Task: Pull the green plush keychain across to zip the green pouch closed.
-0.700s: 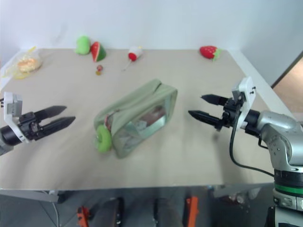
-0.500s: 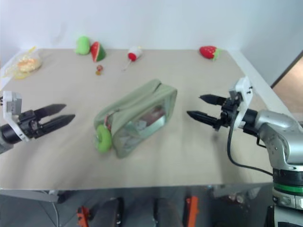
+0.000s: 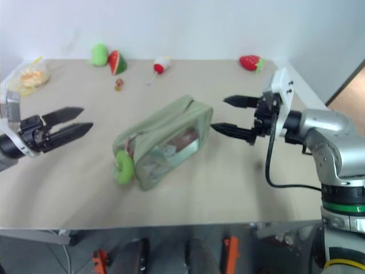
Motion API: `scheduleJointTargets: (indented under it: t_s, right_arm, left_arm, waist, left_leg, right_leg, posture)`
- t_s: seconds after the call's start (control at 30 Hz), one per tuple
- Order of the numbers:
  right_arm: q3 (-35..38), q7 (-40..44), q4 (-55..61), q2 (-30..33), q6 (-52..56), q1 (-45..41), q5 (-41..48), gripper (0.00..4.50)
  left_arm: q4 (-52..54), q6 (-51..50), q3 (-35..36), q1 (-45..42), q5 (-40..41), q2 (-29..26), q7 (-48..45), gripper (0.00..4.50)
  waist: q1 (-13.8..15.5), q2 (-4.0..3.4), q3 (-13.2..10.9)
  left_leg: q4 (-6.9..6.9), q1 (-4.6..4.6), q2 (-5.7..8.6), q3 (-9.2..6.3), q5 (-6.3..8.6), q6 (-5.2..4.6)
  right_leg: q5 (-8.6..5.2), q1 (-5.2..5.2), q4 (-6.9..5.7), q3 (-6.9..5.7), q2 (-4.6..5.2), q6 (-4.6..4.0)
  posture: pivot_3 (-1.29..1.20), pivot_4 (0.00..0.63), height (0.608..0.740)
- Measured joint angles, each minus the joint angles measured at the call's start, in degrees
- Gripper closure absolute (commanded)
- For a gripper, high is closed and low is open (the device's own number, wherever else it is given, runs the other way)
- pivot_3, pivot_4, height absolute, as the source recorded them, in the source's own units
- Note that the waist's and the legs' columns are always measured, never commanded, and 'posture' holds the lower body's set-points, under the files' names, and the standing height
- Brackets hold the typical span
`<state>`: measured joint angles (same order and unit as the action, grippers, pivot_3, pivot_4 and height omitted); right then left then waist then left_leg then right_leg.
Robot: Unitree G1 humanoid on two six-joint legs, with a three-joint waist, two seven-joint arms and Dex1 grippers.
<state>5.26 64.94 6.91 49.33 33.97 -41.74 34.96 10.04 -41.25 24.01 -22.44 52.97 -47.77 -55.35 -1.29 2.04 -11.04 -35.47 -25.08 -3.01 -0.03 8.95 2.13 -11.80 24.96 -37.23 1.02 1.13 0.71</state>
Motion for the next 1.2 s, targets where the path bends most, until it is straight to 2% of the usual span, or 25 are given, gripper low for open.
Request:
scheduleJointTargets:
  t_s: [0.2, 0.43, 0.57, 0.73, 0.9, 1.2]
  right_arm:
    - [-8.9, 8.3, 0.2, -1.2, -3.0, -9.6, -2.8, 0.02]
    - [-21.6, 17.0, -8.6, -6.6, -12.7, -14.4, -13.5, 0.02]
    - [-24.2, 18.9, -14.8, -9.9, -18.5, -16.5, -18.7, 0.02]
    - [-24.8, 20.6, -17.1, -11.5, -21.3, -17.3, -20.6, 0.02]
    - [-24.8, 21.4, -18.6, -12.3, -22.7, -17.4, -21.4, 1.42]
    - [-24.8, 22.2, -19.6, -12.6, -23.7, -17.5, -22.2, 4.48]
  left_arm:
    - [2.3, -2.6, -3.1, -5.2, 2.7, -2.1, -3.4, 0.00]
    - [5.2, -3.0, -5.7, -7.1, 4.0, -2.4, -5.0, 0.00]
    - [6.6, -3.8, -5.7, -7.0, 5.0, -2.4, -4.2, 0.00]
    - [7.5, -3.8, -5.7, -4.1, 4.9, -2.4, -3.9, 0.00]
    - [7.5, -3.8, -5.6, -2.8, 4.9, -2.4, -3.8, 0.00]
    - [7.1, -3.6, -5.4, -2.4, 4.9, -2.4, -3.8, 0.00]
  waist:
    - [0.0, 0.01, 0.0]
    - [0.0, 0.01, 0.0]
    - [0.0, 0.01, 0.0]
    - [0.0, 0.01, 0.0]
    - [0.0, 0.01, 0.0]
    - [0.0, 0.01, 0.0]
  left_leg:
    - [0.03, 0.00, -0.03, 0.00, 0.00, 0.00]
    - [-0.01, -0.01, -0.05, 0.00, 0.00, 0.00]
    - [-0.01, -0.01, -0.06, 0.00, 0.00, 0.01]
    - [0.00, -0.01, -0.09, -0.01, 0.00, 0.01]
    - [-0.02, 0.00, -0.10, -0.01, 0.00, 0.01]
    - [-0.02, 0.01, -0.12, -0.01, -0.01, 0.02]
  right_leg:
    - [-0.01, 0.00, 0.00, 0.01, -0.04, 0.00]
    - [0.01, 0.01, -0.03, 0.03, -0.07, 0.01]
    - [0.11, 0.03, -0.04, 0.03, -0.08, 0.19]
    - [0.12, 0.05, -0.09, 0.02, -0.12, 0.20]
    - [0.11, 0.05, -0.12, 0.02, -0.14, 0.13]
    - [0.14, 0.05, -0.13, 0.02, -0.15, 0.15]
  posture:
    - [0.00, 0.150, 0.740]
    - [0.00, 0.150, 0.740]
    - [0.00, 0.150, 0.740]
    - [0.00, 0.150, 0.740]
    - [0.00, 0.150, 0.740]
    - [0.00, 0.150, 0.740]
